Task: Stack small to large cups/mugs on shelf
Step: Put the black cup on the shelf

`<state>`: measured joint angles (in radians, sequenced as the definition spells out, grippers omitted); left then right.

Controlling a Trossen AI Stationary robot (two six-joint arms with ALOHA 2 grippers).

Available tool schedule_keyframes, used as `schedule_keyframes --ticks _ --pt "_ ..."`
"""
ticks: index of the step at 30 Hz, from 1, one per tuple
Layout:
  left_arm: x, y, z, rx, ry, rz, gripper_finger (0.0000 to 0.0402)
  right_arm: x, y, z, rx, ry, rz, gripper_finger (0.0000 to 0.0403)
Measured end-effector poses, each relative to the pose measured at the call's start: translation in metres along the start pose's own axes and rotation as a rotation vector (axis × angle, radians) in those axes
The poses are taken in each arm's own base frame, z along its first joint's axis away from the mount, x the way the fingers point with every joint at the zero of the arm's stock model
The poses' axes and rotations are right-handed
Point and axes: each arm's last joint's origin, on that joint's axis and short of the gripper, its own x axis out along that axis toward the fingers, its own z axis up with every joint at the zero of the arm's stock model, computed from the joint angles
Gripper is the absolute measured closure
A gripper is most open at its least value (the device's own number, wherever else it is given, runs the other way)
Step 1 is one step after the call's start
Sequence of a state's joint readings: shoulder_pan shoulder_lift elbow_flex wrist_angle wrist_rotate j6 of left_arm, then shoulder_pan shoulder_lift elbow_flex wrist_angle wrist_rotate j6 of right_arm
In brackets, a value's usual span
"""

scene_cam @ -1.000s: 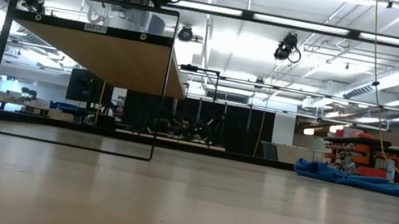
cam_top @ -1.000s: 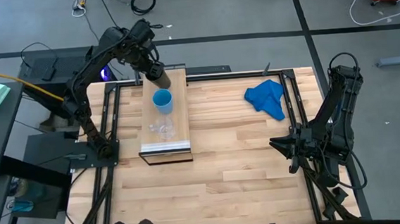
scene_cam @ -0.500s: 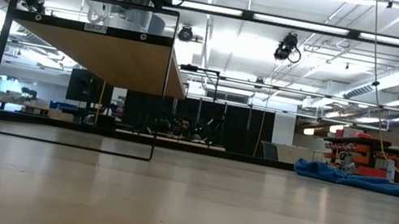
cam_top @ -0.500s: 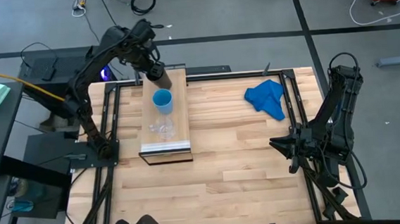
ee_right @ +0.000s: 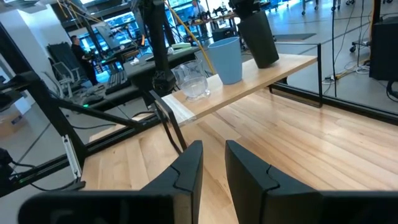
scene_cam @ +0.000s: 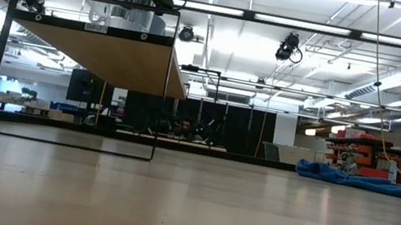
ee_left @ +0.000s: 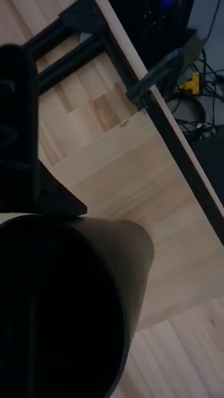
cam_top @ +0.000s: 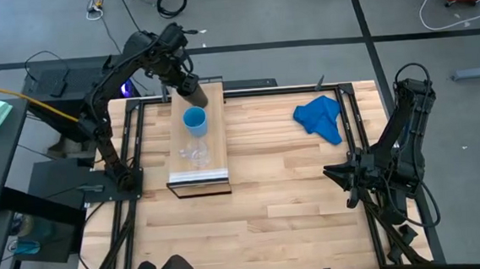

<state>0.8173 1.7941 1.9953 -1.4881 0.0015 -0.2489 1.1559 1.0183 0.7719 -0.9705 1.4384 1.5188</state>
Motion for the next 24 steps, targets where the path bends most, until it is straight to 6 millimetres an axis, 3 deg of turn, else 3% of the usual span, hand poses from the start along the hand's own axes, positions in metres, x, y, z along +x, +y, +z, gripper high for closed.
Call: schedule_keyframes --ticks 5,15,24 --pt "0.0016 0.0001 0.0000 0.001 0.009 0.006 0.0363 0.0000 0.0000 0.0000 0.000 0.000 0.000 0.0328" --pt "-0.0010 0.0000 -0.0013 -0.001 0.004 -0.001 0.0389 0.0000 0.0000 0.0000 0.000 0.000 0.000 0.0328" --pt "-0.0069 0.0001 -0.0017 -0.004 -0.013 -0.002 0.0363 0.0000 0.0000 0.0000 0.000 0.000 0.000 0.0328"
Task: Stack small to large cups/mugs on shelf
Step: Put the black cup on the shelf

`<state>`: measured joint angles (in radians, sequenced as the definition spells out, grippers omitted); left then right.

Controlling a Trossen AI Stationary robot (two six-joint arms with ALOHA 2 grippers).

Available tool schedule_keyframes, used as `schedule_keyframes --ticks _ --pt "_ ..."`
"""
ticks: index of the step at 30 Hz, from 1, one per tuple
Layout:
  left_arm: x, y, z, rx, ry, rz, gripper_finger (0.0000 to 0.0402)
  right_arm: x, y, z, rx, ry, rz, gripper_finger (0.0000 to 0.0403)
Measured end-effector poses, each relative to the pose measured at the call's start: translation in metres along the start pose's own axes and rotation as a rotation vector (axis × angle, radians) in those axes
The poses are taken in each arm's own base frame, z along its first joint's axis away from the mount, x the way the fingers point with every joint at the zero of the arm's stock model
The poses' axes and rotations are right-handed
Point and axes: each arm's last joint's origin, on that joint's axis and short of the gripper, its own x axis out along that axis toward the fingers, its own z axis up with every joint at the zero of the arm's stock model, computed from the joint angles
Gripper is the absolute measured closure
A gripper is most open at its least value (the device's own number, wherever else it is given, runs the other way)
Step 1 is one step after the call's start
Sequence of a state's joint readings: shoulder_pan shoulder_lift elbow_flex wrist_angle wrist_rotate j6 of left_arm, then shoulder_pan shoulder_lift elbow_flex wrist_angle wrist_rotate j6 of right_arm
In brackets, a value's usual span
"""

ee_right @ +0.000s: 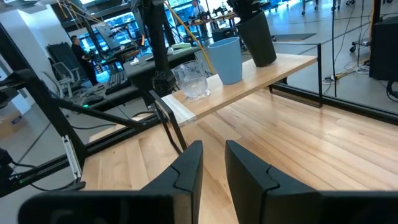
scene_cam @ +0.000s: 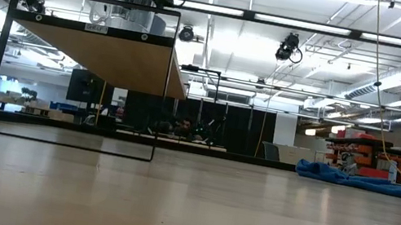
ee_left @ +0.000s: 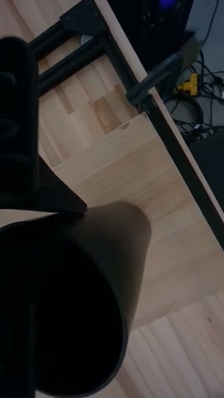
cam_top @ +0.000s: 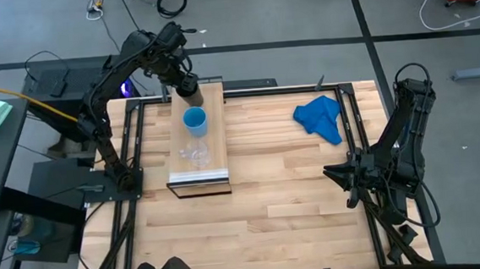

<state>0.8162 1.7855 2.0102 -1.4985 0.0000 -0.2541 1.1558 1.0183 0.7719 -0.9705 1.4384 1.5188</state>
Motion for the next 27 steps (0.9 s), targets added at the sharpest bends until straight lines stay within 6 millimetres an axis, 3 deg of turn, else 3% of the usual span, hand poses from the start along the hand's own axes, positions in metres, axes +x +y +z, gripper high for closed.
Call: schedule_keyframes --ticks 16,27 --pt "-0.0003 -0.0011 0.0031 0.005 -0.032 -0.019 0.0358 0.0000 0.0000 0.0000 0.000 0.000 0.000 0.0328" --pt "-0.0004 -0.0012 0.0031 0.007 -0.032 -0.022 0.0321 0.0000 0.0000 0.0000 0.000 0.000 0.000 0.0328"
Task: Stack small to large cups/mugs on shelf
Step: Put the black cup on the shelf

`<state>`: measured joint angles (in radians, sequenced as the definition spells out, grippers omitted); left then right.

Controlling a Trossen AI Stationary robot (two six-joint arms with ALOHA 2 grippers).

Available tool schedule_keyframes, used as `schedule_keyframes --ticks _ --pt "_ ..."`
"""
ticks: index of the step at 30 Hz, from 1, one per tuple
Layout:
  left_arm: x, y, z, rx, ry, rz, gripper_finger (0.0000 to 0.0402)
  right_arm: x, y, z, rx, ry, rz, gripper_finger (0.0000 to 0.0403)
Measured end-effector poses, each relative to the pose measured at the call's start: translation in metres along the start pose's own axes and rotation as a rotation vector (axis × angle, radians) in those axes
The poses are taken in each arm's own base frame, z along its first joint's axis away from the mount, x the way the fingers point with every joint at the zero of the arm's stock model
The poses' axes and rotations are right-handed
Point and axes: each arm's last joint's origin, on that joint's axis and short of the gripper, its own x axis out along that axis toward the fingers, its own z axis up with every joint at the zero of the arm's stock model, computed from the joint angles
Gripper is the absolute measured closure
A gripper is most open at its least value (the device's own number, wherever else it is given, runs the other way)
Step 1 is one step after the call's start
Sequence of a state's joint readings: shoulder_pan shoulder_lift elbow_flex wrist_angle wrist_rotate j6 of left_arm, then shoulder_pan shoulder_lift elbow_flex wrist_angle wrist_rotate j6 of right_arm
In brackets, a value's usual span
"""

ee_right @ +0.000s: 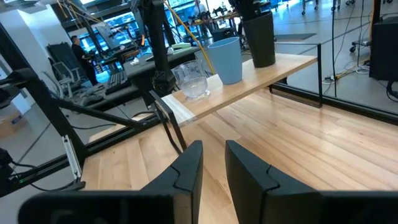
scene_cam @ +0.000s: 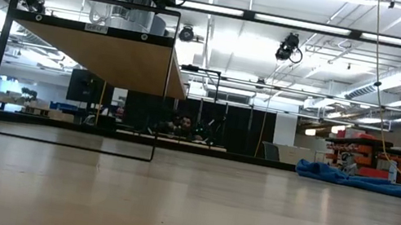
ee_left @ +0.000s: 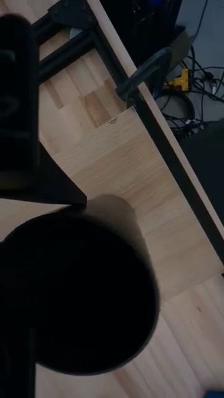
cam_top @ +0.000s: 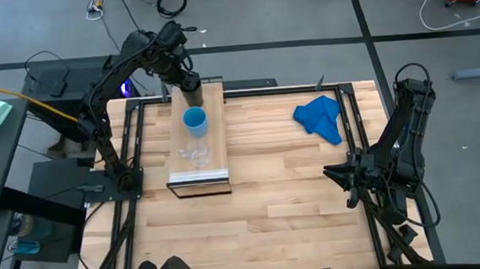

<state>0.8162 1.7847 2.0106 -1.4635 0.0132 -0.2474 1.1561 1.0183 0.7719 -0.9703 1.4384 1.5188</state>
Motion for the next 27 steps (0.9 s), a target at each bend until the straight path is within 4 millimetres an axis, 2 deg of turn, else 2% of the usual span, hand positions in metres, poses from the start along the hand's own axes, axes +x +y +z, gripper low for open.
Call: schedule_keyframes --ticks 9,21,27 --pt "0.000 0.000 0.000 -0.003 0.000 -0.002 0.0283 0.000 0.000 0.000 0.000 0.000 0.000 0.0328" --pt "-0.001 -0.002 0.000 -0.010 0.014 -0.066 0.0260 0.000 0.000 0.000 0.000 0.000 0.000 0.0328" --pt "-0.015 -0.001 -0.005 -0.025 -0.041 -0.085 0.0257 0.000 0.000 0.000 0.000 0.000 0.000 0.0328"
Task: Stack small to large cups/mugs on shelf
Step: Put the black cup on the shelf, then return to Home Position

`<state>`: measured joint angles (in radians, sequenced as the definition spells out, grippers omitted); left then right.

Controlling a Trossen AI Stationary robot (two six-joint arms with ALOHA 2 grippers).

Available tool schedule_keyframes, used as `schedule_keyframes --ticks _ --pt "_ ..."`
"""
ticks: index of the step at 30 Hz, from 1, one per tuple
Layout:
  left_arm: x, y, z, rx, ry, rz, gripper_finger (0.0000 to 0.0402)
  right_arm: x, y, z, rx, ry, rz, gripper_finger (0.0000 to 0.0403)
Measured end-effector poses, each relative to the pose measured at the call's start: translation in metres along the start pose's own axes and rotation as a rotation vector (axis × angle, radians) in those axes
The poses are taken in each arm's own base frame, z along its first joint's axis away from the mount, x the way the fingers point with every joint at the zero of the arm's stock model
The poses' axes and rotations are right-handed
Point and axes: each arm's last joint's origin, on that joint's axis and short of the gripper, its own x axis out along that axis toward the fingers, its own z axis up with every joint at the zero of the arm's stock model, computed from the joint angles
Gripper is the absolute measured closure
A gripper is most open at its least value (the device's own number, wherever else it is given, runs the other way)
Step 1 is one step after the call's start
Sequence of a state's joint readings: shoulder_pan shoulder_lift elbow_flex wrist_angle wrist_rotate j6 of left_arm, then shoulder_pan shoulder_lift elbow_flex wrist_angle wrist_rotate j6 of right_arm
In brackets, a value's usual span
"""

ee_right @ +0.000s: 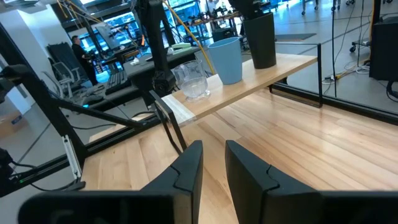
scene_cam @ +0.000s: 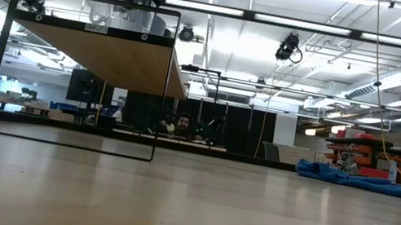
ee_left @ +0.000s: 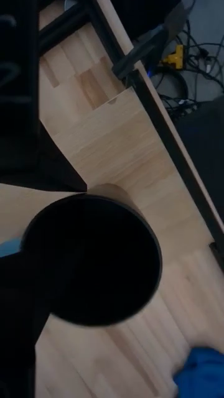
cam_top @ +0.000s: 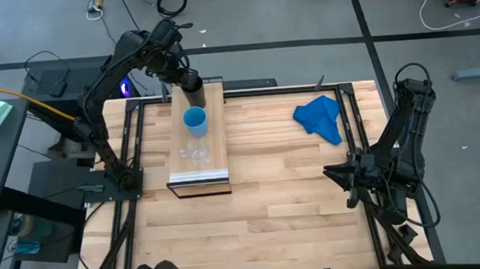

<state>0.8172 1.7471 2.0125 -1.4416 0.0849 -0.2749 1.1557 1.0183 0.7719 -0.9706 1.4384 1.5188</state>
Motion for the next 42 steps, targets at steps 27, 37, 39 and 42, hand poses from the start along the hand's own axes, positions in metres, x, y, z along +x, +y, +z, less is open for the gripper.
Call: schedule_keyframes --ticks 27,37,39,42 --pt "-0.168 -0.055 -0.130 0.210 -0.454 -0.488 0.0268 0.000 0.000 0.000 0.000 0.000 0.000 0.0328" --pt "-0.201 -0.098 -0.207 0.528 -0.522 -0.657 0.0254 0.000 0.000 0.000 0.000 0.000 0.000 0.0328" --pt "-0.201 -0.106 -0.221 0.577 -0.545 -0.633 0.0253 0.000 0.000 0.000 0.000 0.000 0.000 0.0328" --pt "-0.194 -0.117 -0.246 0.657 -0.572 -0.595 0.0255 0.000 0.000 0.000 0.000 0.000 0.000 0.0328"
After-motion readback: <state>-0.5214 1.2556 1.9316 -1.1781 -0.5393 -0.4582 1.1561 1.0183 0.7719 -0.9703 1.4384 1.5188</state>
